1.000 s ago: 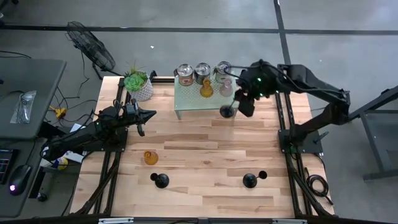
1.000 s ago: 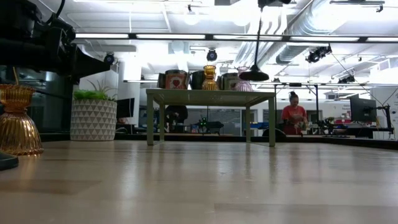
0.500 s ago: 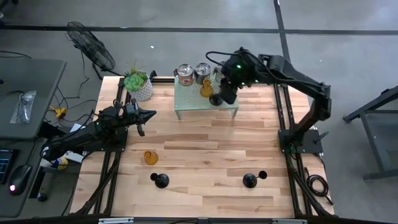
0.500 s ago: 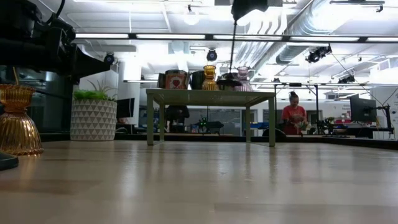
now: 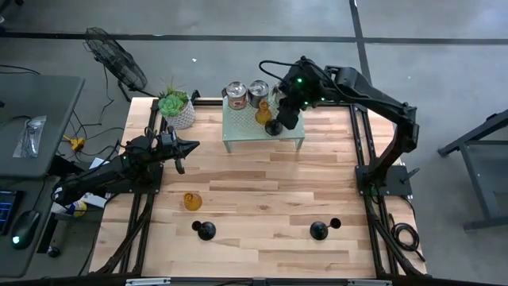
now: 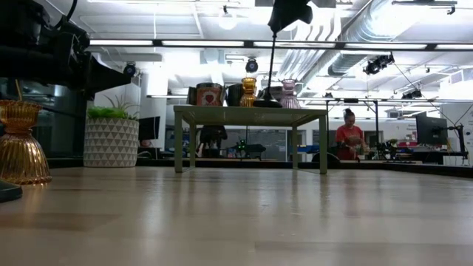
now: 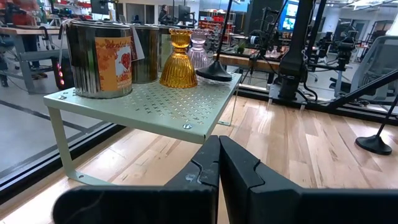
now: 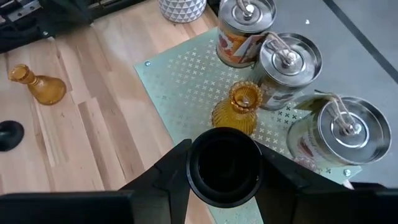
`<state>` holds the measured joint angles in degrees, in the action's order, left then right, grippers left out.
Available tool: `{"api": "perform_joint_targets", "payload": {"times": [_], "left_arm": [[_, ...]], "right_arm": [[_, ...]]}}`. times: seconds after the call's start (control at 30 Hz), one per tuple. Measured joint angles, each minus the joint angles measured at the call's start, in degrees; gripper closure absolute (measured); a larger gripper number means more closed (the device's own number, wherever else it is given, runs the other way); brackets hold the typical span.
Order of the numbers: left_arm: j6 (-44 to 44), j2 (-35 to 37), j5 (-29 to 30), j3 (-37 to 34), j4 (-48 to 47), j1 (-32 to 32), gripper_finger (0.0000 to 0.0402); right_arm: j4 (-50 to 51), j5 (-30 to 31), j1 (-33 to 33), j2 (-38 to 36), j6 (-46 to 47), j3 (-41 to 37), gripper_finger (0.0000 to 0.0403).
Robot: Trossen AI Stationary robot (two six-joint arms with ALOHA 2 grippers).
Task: Pick & Place candle stick holders
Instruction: Put the top black candle holder on the shelf
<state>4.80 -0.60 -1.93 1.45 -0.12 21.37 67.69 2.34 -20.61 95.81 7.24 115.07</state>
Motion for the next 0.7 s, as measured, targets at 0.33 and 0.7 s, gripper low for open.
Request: {"api": "perform_joint_targets", "payload": {"times": [0.33, 0.7], "left_arm": [[0.0, 0.0, 0.0, 0.0, 0.0, 0.0, 0.0402], [0.0, 0.0, 0.0, 0.0, 0.0, 0.0, 0.0402]], "right_arm": [[1.3, -2.5, -1.0, 0.0, 0.5, 0.0, 0.0271], [0.9, -0.8, -1.4, 0.9, 0.0, 0.0, 0.0271]]}}
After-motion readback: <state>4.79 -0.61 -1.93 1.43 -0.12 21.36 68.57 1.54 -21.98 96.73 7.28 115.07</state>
